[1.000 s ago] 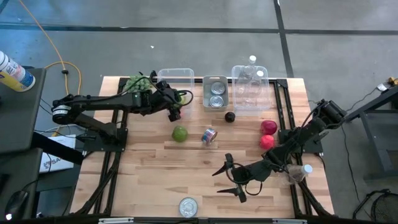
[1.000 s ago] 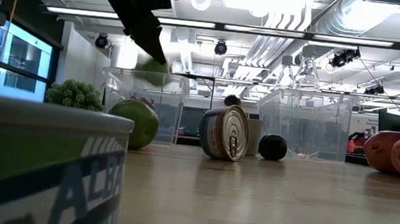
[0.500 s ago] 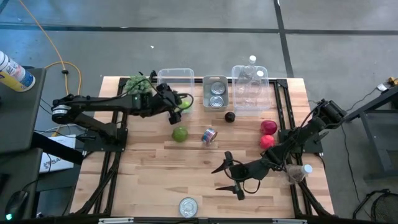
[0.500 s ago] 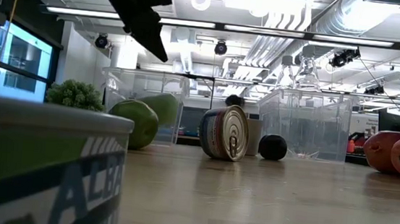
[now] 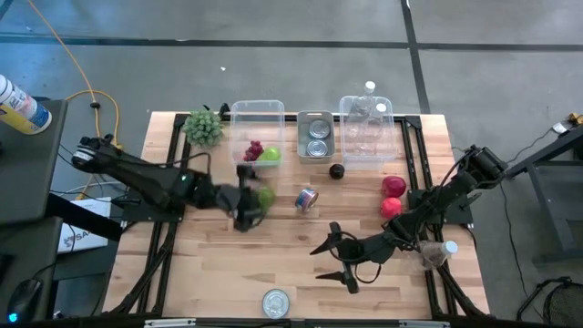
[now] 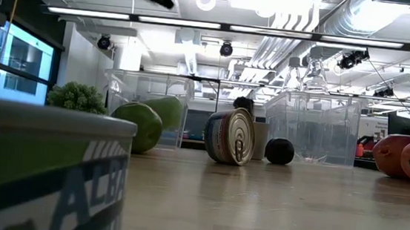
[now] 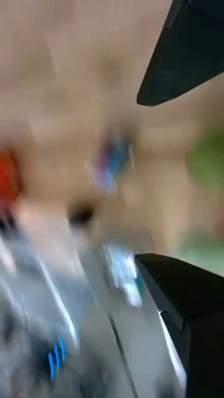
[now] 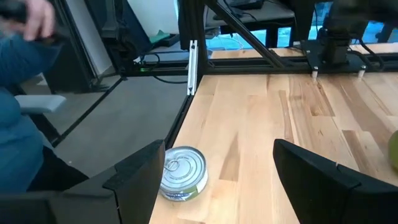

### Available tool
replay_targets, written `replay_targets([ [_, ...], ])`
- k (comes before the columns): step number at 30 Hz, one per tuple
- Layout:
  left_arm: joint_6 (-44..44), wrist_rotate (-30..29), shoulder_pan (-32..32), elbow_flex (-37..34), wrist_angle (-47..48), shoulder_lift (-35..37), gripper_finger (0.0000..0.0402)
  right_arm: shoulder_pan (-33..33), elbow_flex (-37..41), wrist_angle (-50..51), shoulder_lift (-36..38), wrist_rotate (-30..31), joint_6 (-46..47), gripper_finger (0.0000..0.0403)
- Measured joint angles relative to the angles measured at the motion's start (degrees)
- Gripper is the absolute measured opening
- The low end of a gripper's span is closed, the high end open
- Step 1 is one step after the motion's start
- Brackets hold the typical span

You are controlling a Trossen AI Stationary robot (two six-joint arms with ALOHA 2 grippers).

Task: Pick & Place Food Item
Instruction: Put the green tuna can into the gray bin

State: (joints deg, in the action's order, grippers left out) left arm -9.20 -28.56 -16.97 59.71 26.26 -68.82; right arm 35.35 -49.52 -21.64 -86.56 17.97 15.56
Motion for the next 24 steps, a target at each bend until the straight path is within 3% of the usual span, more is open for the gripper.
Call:
replay_targets([
  [5,12.0,22.5,-7.2,0.0,0.5,0.2,0.0396,0.0,0.0,0.0,0.0,0.1,0.8,0.0289],
  [8,16.1,30.1,-11.7,-0.1,0.4,-1.5,0.0396,0.0,0.0,0.0,0.0,0.1,0.8,0.0289],
  [11,17.1,27.1,-17.2,-1.0,-0.6,-4.9,0.0396,0.0,0.0,0.0,0.0,0.1,0.9,0.0289],
  [17,24.9,7.6,-24.7,-1.1,-11.8,-14.7,0.0396,0.4,0.0,-2.7,0.0,0.0,0.9,0.0289],
  [21,23.6,5.9,-26.6,-1.1,-22.6,-21.9,0.0396,1.3,0.0,-3.0,0.0,0.0,0.9,0.0289],
  [24,27.7,6.0,-26.7,-1.1,-30.9,-26.7,0.0396,1.9,0.0,-3.1,0.0,0.1,0.9,0.0289],
])
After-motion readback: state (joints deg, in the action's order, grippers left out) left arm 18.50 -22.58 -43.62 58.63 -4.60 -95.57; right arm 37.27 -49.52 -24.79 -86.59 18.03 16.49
